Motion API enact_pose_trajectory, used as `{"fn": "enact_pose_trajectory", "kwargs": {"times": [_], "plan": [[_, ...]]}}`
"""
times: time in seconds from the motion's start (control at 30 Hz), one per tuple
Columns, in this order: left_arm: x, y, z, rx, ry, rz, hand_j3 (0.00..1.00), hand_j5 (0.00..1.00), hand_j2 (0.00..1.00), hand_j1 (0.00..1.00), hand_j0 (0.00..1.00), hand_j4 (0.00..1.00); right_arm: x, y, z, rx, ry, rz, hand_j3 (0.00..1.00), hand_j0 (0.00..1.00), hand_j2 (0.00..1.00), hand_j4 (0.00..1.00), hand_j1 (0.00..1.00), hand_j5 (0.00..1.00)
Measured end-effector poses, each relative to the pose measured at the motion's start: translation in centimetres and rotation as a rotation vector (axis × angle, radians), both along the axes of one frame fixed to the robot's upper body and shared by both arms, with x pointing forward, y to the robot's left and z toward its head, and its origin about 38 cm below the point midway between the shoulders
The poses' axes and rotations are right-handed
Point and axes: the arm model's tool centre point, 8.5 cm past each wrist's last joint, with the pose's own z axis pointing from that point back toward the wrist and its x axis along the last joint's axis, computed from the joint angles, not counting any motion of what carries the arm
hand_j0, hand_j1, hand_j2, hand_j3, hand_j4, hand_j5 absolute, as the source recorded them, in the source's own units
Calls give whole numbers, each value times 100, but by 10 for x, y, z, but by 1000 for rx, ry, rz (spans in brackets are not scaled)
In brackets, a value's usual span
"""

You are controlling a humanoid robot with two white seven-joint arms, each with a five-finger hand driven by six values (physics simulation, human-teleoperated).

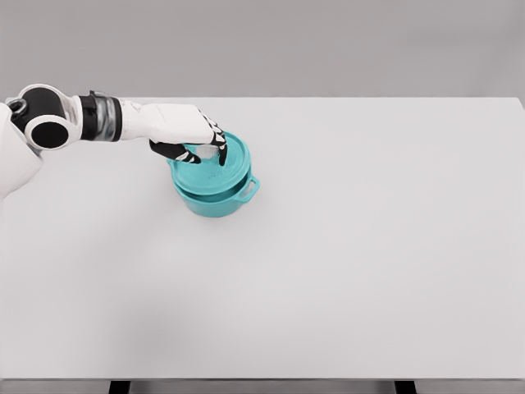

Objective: Cover the pot with left arm

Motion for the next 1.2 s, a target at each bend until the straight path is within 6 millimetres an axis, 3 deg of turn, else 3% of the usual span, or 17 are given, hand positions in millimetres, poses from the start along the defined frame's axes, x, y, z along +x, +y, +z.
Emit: {"fn": "enact_pose_trajectory", "kwargs": {"times": [0.33, 0.37, 0.6, 1.03, 1.1, 1.13, 1.17, 1.2], "plan": [[0, 0, -2, 5, 4, 1, 57, 57, 57, 57, 57, 57, 0, 0, 0, 0, 0, 0, 100, 100, 100, 100, 100, 100], [0, 0, -2, 5, 4, 1, 62, 62, 62, 62, 62, 62, 0, 0, 0, 0, 0, 0, 100, 100, 100, 100, 100, 100], [0, 0, -3, 7, 4, 0, 70, 70, 70, 70, 70, 70, 0, 0, 0, 0, 0, 0, 100, 100, 100, 100, 100, 100], [0, 0, -4, 9, 6, 1, 72, 72, 72, 72, 72, 72, 0, 0, 0, 0, 0, 0, 100, 100, 100, 100, 100, 100], [0, 0, -4, 9, 5, 1, 75, 75, 75, 75, 75, 75, 0, 0, 0, 0, 0, 0, 100, 100, 100, 100, 100, 100], [0, 0, -4, 10, 5, 1, 83, 83, 83, 83, 83, 83, 0, 0, 0, 0, 0, 0, 100, 100, 100, 100, 100, 100], [0, 0, -4, 10, 6, 1, 100, 100, 100, 100, 100, 100, 0, 0, 0, 0, 0, 0, 100, 100, 100, 100, 100, 100], [1, 0, -4, 13, 4, 3, 100, 100, 100, 100, 100, 100, 0, 0, 0, 0, 0, 0, 100, 100, 100, 100, 100, 100]]}}
